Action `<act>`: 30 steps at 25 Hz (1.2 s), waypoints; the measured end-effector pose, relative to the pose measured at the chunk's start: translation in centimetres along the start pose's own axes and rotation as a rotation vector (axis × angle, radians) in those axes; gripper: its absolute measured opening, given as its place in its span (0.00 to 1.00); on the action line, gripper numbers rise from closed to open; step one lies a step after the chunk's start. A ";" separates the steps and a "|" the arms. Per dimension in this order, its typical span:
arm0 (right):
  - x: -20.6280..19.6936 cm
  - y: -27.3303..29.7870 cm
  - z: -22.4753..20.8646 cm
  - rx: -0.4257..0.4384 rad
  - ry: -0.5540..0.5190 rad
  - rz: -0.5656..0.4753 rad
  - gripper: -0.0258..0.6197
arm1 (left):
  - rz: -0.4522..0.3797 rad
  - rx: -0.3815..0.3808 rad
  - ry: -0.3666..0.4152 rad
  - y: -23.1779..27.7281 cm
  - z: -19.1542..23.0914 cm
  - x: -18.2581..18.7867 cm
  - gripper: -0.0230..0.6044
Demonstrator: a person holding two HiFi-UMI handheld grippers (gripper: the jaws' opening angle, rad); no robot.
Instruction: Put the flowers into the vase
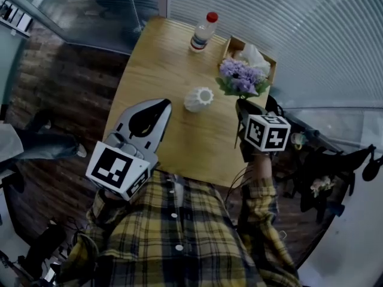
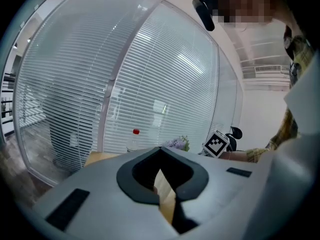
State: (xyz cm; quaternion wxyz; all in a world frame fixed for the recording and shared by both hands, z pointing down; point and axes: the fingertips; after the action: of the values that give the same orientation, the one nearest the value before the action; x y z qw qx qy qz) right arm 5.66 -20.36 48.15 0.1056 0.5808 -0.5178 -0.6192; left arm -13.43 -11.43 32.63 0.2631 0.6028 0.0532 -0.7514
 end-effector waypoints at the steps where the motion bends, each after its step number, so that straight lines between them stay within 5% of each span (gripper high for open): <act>1: 0.8 -0.5 0.3 0.005 -0.002 -0.024 0.06 | -0.003 -0.003 0.003 0.0 -0.1 0.2 0.05; 20: 12.7 -8.6 6.3 0.116 -0.053 -0.403 0.06 | -0.005 -0.019 0.009 -0.2 -1.0 0.8 0.05; 30: 18.2 -14.3 9.2 0.186 -0.043 -0.699 0.06 | -0.005 -0.017 0.003 0.1 -1.2 0.4 0.05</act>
State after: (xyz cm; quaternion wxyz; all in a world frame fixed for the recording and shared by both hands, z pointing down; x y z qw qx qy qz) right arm -0.72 -22.60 24.20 -0.1766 0.7166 -0.3442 -0.5804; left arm -12.38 -11.15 31.97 0.2663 0.6016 0.0616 -0.7506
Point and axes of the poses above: the fingertips, and each gripper's own axes: y forward along the fingers, z to its left, x out of its top, and after that the axes turned 2 degrees about -x, right-handed
